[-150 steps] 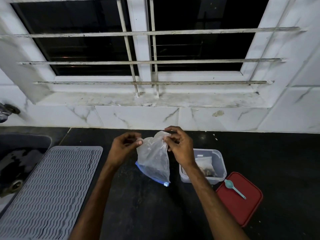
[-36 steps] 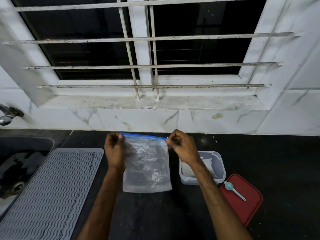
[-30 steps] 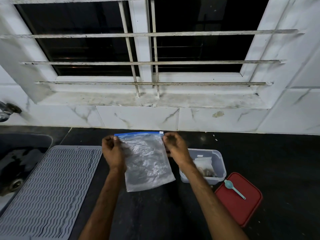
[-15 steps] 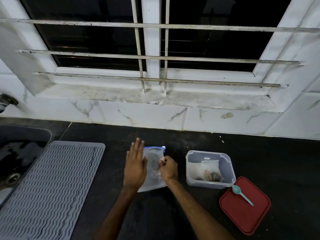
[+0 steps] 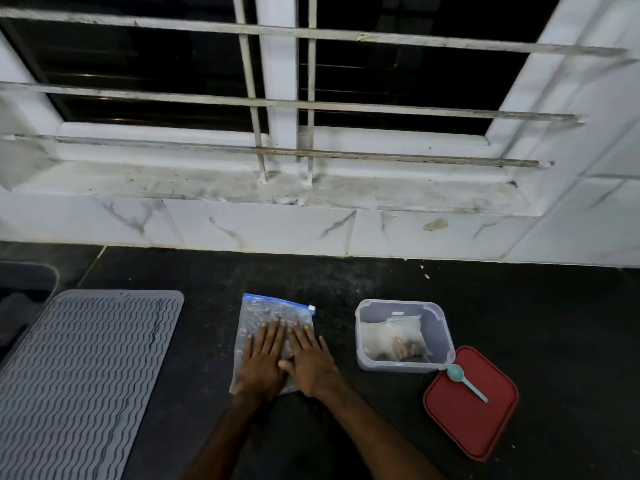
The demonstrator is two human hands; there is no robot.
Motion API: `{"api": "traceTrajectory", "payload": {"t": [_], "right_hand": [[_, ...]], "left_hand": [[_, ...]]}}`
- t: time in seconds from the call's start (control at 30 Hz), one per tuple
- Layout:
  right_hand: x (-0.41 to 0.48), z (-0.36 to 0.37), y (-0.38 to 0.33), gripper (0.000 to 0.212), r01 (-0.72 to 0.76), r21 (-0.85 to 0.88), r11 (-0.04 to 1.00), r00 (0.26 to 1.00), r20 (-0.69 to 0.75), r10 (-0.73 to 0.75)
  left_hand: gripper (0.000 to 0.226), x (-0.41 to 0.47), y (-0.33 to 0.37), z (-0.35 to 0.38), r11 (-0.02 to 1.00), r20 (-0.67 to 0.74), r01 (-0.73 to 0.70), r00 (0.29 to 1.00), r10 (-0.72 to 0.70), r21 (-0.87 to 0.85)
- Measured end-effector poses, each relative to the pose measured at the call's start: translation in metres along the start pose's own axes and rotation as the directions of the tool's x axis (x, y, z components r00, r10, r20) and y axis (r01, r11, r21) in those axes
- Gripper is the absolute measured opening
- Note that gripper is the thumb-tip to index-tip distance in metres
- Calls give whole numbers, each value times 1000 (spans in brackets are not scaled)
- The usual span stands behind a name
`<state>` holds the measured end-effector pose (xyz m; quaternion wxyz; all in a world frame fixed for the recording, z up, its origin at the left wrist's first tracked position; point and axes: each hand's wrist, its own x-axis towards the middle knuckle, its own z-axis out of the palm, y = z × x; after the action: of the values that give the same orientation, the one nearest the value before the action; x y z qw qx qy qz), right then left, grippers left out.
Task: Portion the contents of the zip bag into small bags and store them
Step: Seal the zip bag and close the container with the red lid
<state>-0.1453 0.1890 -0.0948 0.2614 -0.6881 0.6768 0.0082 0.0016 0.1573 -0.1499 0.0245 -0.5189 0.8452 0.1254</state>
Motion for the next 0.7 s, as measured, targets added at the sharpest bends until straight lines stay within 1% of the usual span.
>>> {"api": "traceTrajectory", "payload": {"t": [0.07,0.1,0.13,0.17,0.2,0.23,0.27,0.3,0.33,0.37,0.4,0.43,0.47,0.5,0.53,0.57,0.6,0.63,0.67,0.7], "right_hand": [[-5,-24,-5,73,23,8,1000,999,-49,-23],[-12,-38,-6,69,49,36,998,993,-111,-45],[-26,-53,-3,62,82,98,992,975,-216,-59],[-42,-68,0,51,135,182,974,938,-339,-66],[-65,-81,12,39,191,263,946,880,-472,-47],[-83,-92,22,30,239,304,922,799,-602,-8],[-100,-99,39,24,255,339,905,707,-704,65],[-119,-104,62,18,245,394,886,624,-763,167],[-133,-105,85,13,225,464,857,566,-778,273],[-148,-104,111,9,195,522,830,522,-772,362],[-160,-101,137,7,146,553,820,494,-759,424],[-169,-95,160,7,73,566,821,483,-740,467],[-178,-87,183,8,-15,564,826,489,-716,498],[-182,-77,202,9,-91,554,828,528,-678,511],[-185,-66,219,9,-145,532,834,587,-632,505],[-185,-56,228,9,-166,494,853,661,-586,468],[-182,-45,237,11,-168,463,870,725,-540,427],[-181,-36,243,14,-167,448,878,771,-496,399],[-179,-30,245,19,-170,456,874,806,-446,389],[-179,-26,249,22,-179,488,855,824,-400,401]], "left_hand": [[64,2,2,-2,999,-12,1,1000,-2,-34],[60,3,3,-5,998,-21,13,1000,-15,-61],[60,4,7,-11,995,-13,26,1000,-27,-92],[64,3,10,-18,992,-15,44,999,-46,-116],[65,3,18,-23,990,-44,39,998,-46,-132],[66,3,22,-31,986,-82,28,996,-42,-162],[70,2,29,-38,978,-117,18,992,-43,-208],[71,3,42,-44,965,-164,-6,986,-39,-261],[68,3,53,-50,951,-225,-35,974,-37,-308],[63,4,69,-60,938,-289,-74,957,-29,-340],[56,3,84,-70,925,-356,-120,934,-17,-360],[50,1,102,-81,914,-424,-174,906,2,-367],[46,-1,122,-90,900,-478,-235,878,35,-366],[41,-5,142,-97,883,-510,-300,856,82,-361],[37,-11,165,-101,859,-528,-384,833,164,-339],[33,-18,186,-102,829,-534,-475,802,270,-295],[30,-24,204,-97,790,-521,-568,758,392,-232],[27,-30,224,-88,735,-477,-659,703,527,-159],[24,-35,240,-75,669,-416,-739,635,651,-79],[22,-38,255,-62,602,-336,-798,569,751,-6]]}}
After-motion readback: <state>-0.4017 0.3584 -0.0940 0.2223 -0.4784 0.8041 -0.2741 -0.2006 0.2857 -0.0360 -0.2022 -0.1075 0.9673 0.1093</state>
